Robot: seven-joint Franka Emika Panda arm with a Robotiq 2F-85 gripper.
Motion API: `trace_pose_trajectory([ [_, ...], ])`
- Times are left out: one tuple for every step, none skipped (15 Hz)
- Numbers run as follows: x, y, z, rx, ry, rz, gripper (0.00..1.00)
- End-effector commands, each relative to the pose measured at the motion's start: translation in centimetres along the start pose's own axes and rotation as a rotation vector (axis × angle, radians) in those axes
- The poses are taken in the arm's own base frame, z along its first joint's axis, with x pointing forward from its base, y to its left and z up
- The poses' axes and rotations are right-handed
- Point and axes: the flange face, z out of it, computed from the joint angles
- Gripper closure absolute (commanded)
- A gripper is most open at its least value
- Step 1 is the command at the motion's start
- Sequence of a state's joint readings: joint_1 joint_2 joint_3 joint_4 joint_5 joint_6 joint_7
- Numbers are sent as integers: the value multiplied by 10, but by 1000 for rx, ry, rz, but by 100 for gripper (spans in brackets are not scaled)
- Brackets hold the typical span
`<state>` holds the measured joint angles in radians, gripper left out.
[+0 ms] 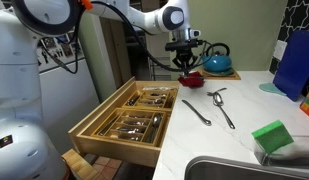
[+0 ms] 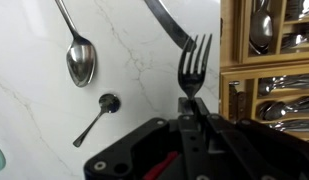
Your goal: Pick up one silver fork from the kitchen counter and put it in the second cutlery compartment from the right in the open drawer
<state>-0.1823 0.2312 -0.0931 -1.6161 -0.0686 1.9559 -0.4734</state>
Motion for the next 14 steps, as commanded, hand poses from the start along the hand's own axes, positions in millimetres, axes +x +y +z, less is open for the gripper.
trace_pose_trajectory([
  [-44,-48,-12,18,-7,-203,94],
  [-53,-62,-14,28,-8,-258,94],
  [-62,-75,-13,37,-10,-314,94],
  [-69,-84,-13,49,-13,-367,94],
  [-74,-92,-14,60,-19,-423,94],
  [-77,-101,-12,72,-26,-478,94],
  [-80,-108,-12,83,-29,-533,94],
  [-81,-116,-11,91,-31,-588,94],
  [-81,-124,-8,96,-36,-644,94],
  [-81,-131,-7,103,-38,-698,94],
  [-79,-138,-5,108,-43,-752,94],
  [-77,-141,-5,116,-39,-807,95],
  [-70,-133,-5,95,-40,-715,92],
  [-69,-138,-4,98,-40,-752,92],
])
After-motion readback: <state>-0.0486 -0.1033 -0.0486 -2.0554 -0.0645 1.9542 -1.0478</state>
